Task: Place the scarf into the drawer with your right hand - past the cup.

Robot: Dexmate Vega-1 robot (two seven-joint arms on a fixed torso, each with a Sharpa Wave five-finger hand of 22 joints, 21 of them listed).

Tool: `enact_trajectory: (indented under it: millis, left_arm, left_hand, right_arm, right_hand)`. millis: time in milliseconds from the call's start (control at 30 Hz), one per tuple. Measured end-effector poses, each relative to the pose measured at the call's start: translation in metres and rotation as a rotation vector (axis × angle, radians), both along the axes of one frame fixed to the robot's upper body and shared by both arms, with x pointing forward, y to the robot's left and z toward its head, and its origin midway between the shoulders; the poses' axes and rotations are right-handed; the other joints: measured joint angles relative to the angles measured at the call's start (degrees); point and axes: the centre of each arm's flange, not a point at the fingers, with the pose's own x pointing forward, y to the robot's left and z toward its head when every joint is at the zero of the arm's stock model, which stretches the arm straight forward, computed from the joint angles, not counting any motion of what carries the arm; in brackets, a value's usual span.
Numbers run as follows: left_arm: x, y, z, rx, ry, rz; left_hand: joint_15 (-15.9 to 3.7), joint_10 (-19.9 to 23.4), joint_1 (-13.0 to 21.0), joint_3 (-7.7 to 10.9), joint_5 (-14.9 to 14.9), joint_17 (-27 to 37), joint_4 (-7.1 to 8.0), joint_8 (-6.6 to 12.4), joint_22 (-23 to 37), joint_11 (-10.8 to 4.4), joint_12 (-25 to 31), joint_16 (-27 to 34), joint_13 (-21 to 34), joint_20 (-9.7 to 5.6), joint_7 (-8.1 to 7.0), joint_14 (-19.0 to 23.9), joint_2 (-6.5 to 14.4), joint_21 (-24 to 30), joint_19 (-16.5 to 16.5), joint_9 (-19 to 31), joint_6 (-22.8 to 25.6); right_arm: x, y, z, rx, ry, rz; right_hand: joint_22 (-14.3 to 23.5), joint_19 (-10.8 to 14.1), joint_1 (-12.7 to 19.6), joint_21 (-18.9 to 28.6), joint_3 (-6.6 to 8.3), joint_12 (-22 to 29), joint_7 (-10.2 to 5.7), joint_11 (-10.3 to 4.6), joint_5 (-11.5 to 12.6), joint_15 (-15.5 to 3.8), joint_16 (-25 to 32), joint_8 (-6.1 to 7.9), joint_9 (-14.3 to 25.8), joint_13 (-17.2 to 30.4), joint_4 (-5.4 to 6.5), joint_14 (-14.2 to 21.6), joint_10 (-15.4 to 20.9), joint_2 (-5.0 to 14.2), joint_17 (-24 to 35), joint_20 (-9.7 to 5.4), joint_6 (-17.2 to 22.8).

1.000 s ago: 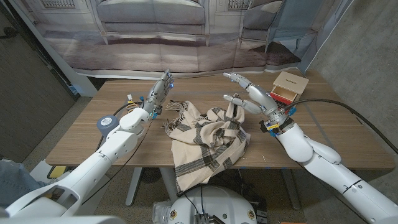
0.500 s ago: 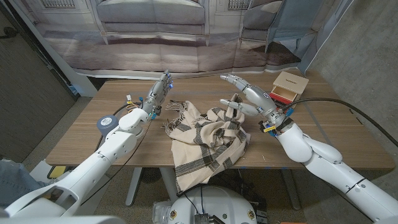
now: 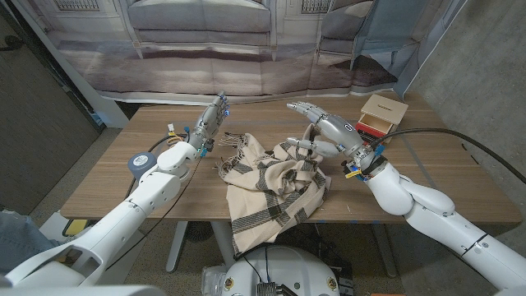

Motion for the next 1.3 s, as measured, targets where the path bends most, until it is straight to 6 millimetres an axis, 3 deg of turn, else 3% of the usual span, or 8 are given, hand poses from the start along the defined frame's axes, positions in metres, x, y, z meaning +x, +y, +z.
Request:
enact_trajectory:
  millis: [600,1300]
  left_arm:
    - [0.002,-0.006,0.005,0.010,-0.002,-0.004]
    - [0.008,-0.006,0.007,0.014,0.006,-0.009]
  left_hand:
    - [0.00,0.0,0.2,-0.24,0.0,0.0,0.24,0.00,0.0,0.00,0.0,0.0,0.0,0.21,-0.31,0.0,0.2,0.0,-0.2,0.0,0.3]
    - [0.01,0.2,0.2,-0.48,0.0,0.0,-0.01,0.00,0.0,-0.20,0.0,0.0,0.0,0.21,-0.31,0.0,0.2,-0.2,-0.2,0.0,0.3]
  right_arm:
    - [-0.001,0.002,-0.004,-0.058,-0.019,-0.059]
    - [0.002,0.012,-0.010,-0.142,-0.042,-0.138]
  right_hand:
    - [0.0,0.3,1.3,-0.2,-0.06,-1.1,0.89,1.35,1.5,0.62,-0.4,-0.33,0.3,0.0,-0.55,-0.6,-3.2,-1.27,0.0,0.34,-3.0]
    - [0.0,-1.8,3.0,-1.1,-0.06,-1.4,0.79,1.51,3.4,1.22,-0.7,-0.33,0.3,0.3,-0.55,-4.6,-6.8,-1.89,0.0,2.36,-5.2]
